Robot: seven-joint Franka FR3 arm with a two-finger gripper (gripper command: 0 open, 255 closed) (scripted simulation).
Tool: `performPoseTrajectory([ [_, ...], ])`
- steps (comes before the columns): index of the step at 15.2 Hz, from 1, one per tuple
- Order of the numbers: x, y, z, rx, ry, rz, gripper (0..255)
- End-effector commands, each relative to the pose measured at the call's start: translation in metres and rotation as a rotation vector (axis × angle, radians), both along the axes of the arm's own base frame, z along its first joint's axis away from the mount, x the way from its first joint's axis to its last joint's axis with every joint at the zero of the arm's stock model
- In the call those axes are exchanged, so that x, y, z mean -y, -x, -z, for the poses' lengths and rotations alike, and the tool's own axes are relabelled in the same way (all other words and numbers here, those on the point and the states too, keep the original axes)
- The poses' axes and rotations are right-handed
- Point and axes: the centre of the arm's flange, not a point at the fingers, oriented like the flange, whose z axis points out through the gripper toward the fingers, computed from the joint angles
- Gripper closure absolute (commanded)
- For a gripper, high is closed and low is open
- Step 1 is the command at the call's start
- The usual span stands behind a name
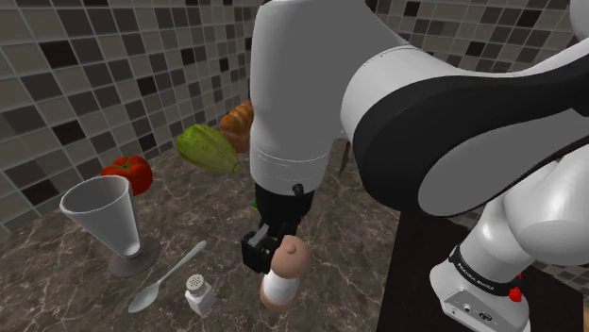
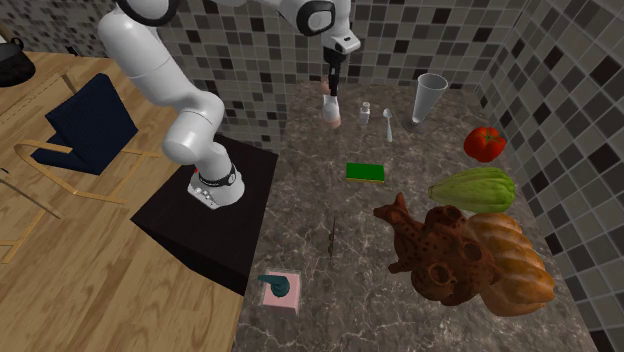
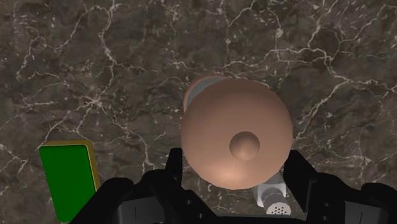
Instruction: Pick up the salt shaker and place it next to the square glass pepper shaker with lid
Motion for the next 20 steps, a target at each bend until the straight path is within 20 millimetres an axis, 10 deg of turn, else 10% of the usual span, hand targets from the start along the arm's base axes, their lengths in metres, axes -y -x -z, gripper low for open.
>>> performPoseTrajectory([
  [1, 0.000, -0.001, 0.011, 0.000, -0.001, 0.000, 255],
  [13, 0.000, -0.001, 0.035, 0.000, -0.001, 0.000, 255],
  [14, 0.000, -0.001, 0.035, 0.000, -0.001, 0.000, 0],
  [20, 0.000, 0.000, 0.022, 0.000, -0.001, 0.000, 0],
])
